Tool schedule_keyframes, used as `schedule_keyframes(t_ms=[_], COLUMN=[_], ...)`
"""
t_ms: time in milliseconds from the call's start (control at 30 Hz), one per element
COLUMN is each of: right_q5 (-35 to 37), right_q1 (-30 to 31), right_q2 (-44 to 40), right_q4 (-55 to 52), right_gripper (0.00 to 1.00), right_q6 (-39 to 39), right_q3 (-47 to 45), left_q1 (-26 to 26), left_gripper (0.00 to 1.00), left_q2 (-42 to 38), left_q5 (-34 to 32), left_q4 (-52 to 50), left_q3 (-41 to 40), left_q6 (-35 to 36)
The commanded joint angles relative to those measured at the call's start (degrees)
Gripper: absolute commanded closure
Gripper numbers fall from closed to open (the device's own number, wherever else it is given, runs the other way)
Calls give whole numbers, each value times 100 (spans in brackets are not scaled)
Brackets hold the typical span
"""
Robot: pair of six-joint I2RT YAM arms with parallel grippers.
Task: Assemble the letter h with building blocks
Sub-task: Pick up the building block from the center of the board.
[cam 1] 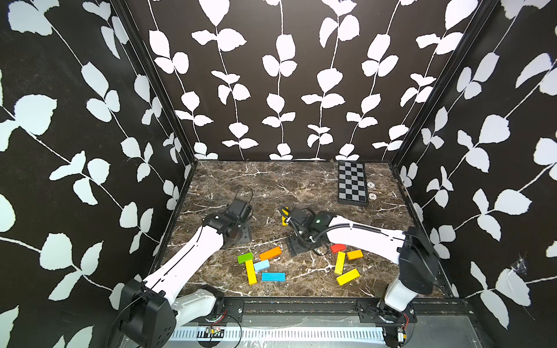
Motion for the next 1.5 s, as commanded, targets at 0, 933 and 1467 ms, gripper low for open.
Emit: schedule_keyframes(t_ms=[0,933,1467], right_q5=[303,400,328], right_q1=[228,-565,-577], right_q2=[238,-1678,-1664], right_q4=[-278,152,222], right_gripper=[19,20,20], right_q6=[-18,716,760], right_q3=[454,-1158,-1207], left_q1=[2,-254,-29], left_gripper=[32,21,41], left_q2=[-51,1380,1571], left_q5=[442,919,946], left_q4=[-28,1422,1562], left_q3=[-300,-1129,-971], left_q6=[-374,-773,-436])
